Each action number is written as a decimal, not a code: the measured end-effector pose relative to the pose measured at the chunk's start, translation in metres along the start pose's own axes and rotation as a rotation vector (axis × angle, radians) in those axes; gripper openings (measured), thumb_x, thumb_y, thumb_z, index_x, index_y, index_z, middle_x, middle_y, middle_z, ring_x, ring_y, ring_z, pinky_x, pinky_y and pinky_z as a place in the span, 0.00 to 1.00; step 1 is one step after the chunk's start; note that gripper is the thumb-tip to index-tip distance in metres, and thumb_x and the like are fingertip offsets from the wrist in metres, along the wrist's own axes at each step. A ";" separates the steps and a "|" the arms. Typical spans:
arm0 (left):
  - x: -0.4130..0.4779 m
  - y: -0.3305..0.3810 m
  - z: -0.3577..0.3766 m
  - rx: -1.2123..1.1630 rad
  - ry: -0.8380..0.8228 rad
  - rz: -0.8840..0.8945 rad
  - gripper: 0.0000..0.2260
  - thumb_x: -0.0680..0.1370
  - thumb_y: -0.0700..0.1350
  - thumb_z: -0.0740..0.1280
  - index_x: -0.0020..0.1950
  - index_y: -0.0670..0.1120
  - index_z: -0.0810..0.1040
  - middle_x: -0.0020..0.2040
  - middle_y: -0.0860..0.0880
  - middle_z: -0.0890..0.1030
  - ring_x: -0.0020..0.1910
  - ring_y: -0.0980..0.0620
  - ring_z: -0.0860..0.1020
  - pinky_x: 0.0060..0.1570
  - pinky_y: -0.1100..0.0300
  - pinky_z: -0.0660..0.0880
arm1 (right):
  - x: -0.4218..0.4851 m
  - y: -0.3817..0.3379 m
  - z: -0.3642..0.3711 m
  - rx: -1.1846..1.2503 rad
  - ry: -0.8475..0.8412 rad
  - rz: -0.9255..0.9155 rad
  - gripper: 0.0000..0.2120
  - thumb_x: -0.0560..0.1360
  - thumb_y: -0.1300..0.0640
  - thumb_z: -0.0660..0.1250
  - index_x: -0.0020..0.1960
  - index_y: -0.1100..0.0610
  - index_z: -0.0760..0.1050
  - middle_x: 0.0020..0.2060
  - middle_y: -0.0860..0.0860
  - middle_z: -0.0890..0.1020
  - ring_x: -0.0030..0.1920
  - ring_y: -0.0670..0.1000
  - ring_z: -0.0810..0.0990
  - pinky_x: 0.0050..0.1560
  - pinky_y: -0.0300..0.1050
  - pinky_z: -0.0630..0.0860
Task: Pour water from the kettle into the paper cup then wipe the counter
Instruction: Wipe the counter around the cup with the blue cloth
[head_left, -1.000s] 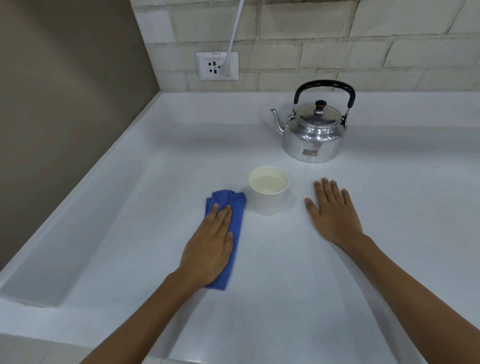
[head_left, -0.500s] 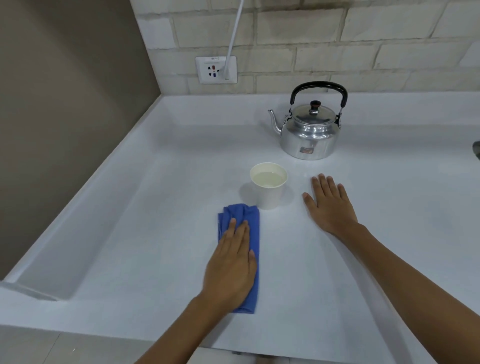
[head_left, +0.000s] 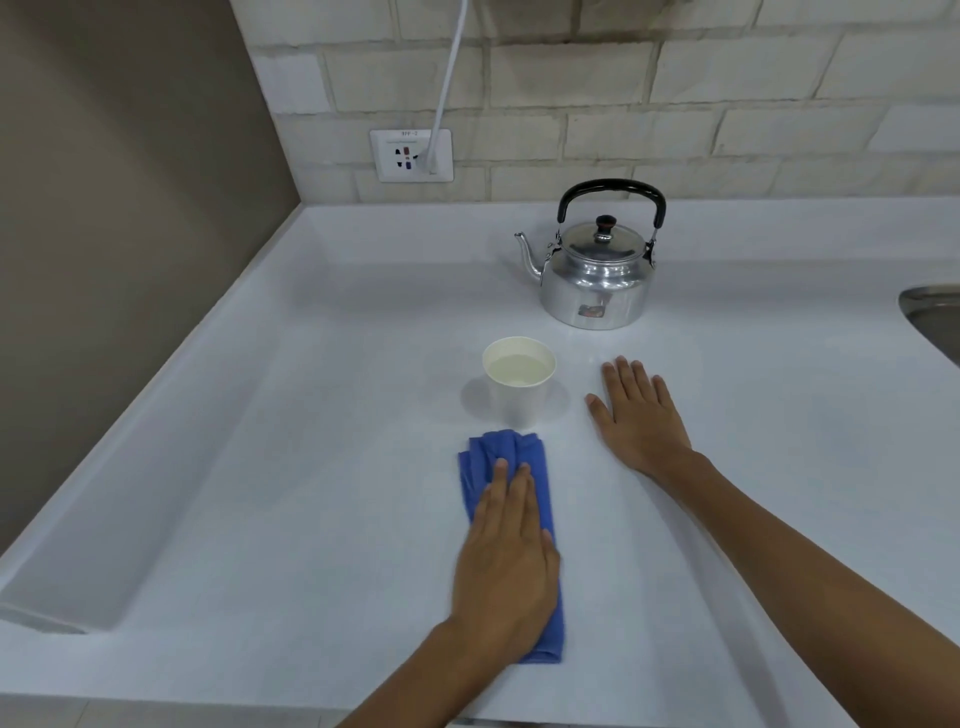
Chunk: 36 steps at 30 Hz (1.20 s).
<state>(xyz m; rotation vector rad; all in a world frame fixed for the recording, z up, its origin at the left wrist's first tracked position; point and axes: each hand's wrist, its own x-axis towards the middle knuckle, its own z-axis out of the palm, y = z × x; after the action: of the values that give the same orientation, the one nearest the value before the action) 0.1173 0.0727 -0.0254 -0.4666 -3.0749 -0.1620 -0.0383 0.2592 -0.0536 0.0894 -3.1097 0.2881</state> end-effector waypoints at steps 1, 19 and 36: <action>0.001 0.008 0.000 -0.003 -0.002 0.007 0.21 0.72 0.50 0.64 0.61 0.41 0.76 0.63 0.47 0.78 0.63 0.48 0.75 0.60 0.57 0.73 | 0.000 0.000 -0.001 0.006 -0.006 0.001 0.29 0.79 0.44 0.42 0.74 0.57 0.42 0.76 0.55 0.46 0.75 0.53 0.42 0.74 0.51 0.40; 0.068 -0.110 0.007 -0.213 0.036 -0.317 0.25 0.81 0.52 0.45 0.74 0.42 0.44 0.77 0.44 0.46 0.76 0.48 0.44 0.73 0.55 0.42 | -0.143 -0.132 -0.002 0.236 0.014 -0.153 0.28 0.80 0.47 0.44 0.71 0.54 0.30 0.72 0.53 0.31 0.72 0.52 0.29 0.73 0.47 0.32; 0.069 -0.109 0.018 -0.092 0.075 -0.327 0.26 0.81 0.52 0.43 0.74 0.40 0.44 0.77 0.43 0.47 0.76 0.48 0.45 0.74 0.54 0.43 | -0.040 -0.002 -0.023 0.107 0.121 0.043 0.25 0.80 0.58 0.50 0.74 0.61 0.48 0.75 0.62 0.50 0.75 0.59 0.48 0.74 0.51 0.46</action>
<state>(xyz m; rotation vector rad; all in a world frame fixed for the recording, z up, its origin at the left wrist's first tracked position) 0.0189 -0.0084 -0.0509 0.0445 -3.0543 -0.3205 0.0015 0.2637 -0.0315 0.0060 -2.9781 0.4436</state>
